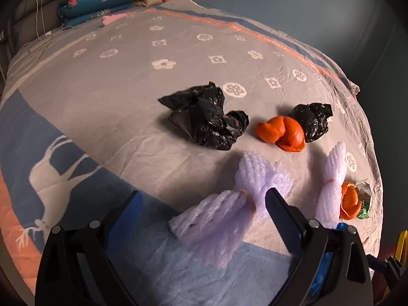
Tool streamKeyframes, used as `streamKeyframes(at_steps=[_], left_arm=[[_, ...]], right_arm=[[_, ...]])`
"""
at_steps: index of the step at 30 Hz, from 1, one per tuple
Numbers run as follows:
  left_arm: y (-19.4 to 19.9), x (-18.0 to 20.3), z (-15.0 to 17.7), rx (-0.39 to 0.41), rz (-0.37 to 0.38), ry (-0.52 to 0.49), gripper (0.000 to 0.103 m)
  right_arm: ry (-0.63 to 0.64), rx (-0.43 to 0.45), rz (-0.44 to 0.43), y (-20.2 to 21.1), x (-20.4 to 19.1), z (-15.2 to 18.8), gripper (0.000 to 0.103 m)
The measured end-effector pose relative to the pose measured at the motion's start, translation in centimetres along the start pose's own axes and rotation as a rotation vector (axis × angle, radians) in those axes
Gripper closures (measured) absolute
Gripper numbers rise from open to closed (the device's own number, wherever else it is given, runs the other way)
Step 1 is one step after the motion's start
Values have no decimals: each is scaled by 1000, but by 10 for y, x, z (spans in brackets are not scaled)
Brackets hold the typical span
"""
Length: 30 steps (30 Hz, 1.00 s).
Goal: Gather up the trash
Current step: 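Grasp the lilac foam net with the left gripper while the right grasps the pink cloth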
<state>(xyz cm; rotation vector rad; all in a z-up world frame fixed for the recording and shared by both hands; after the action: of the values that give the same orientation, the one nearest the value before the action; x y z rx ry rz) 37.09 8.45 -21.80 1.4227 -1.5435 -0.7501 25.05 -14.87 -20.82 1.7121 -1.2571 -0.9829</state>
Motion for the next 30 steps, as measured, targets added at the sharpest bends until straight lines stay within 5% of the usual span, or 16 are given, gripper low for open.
streamKeyframes(at_steps=[9, 18, 23, 30], left_arm=[[-11, 4, 3, -10, 48, 13, 21], [-14, 3, 5, -17, 158, 52, 50], [-8, 4, 8, -6, 222, 43, 75], [1, 1, 8, 23, 253, 40, 87]], right_arm=[[55, -42, 28, -21, -20, -4, 34], [56, -93, 24, -32, -36, -9, 55], [61, -121, 27, -36, -46, -10, 72], [7, -122, 58, -29, -54, -10, 82]])
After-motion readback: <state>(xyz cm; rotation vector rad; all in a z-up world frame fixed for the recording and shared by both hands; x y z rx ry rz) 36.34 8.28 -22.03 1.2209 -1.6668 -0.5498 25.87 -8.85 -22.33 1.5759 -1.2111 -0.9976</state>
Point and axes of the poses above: each gripper's, at about its wrist camera, not at the fingertips, and y roughly against the way its jaws point, x to its right, z to its underside, the point moved 8 cm from there along -y, roughly the way its jaws point, and after that the axes turned 7 degrees about -x, right-handed, at the moved point
